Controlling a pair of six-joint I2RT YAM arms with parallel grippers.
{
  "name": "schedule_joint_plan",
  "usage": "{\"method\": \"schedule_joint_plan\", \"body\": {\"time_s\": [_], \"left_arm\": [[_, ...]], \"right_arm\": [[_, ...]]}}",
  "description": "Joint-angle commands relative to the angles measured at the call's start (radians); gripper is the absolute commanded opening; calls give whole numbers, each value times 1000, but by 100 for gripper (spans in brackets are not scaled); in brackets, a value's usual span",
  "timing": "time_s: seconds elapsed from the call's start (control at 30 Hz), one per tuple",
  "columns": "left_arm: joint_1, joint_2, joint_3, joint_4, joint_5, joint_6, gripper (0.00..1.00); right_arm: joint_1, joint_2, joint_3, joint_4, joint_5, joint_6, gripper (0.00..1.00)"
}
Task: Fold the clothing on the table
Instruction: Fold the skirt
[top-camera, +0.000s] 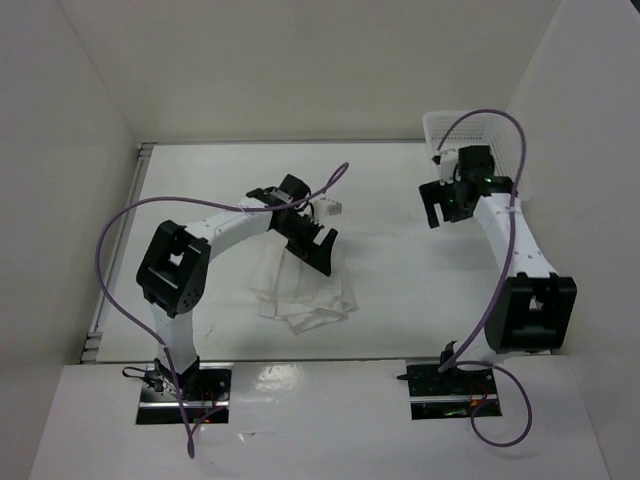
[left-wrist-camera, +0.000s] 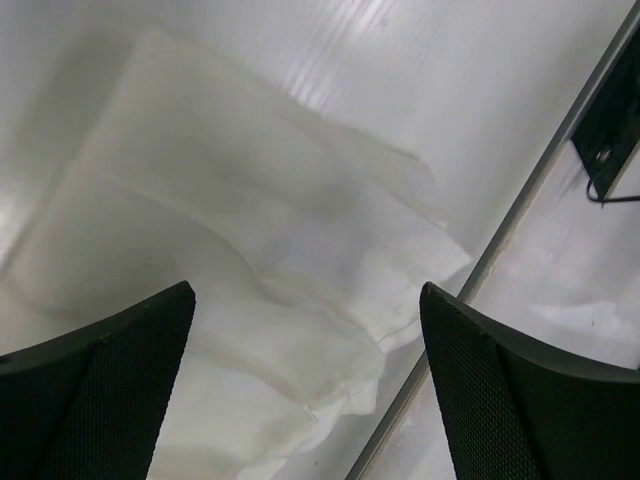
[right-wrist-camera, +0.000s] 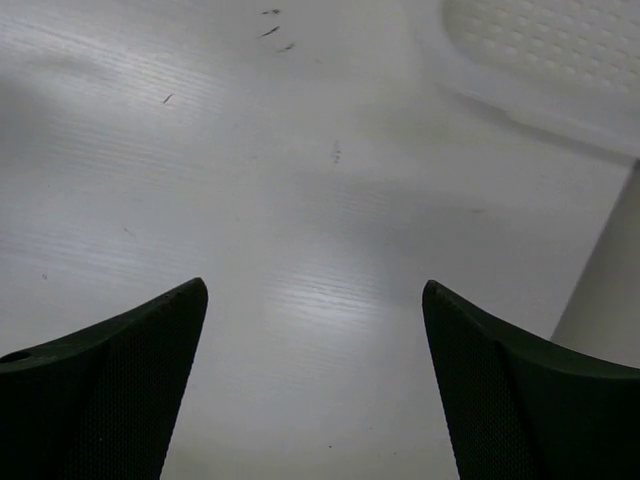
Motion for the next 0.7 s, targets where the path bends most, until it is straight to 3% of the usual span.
{"method": "schedule_joint_plan", "body": {"time_s": [0.0,0.17,0.27,0.37,0.47,0.6,0.67], "left_arm": [[5,-159,135,-40,-81,-14,99],[5,-271,302,-95,-322,-2,99],[71,-380,303,-105,-500,35,99],[195,-515,170,-64,-605,61,99],[454,-658,-96,-23,-674,83,99],[678,-842,-403,-13,-631,96,99],[775,-873,-394,-20,-559,92,99]], "right_arm": [[-110,-174,-33,9,-95,6,92],[-202,-316,-165,46,-127,6,95],[-246,-365,-211,87,-138,25,96],[-272,-379,-239,150,-138,60,98],[-303,-379,-264,208,-173,113,98],[-332,-357,-319,234,-241,140,98],[-343,-357,-319,235,-241,140,98]]}}
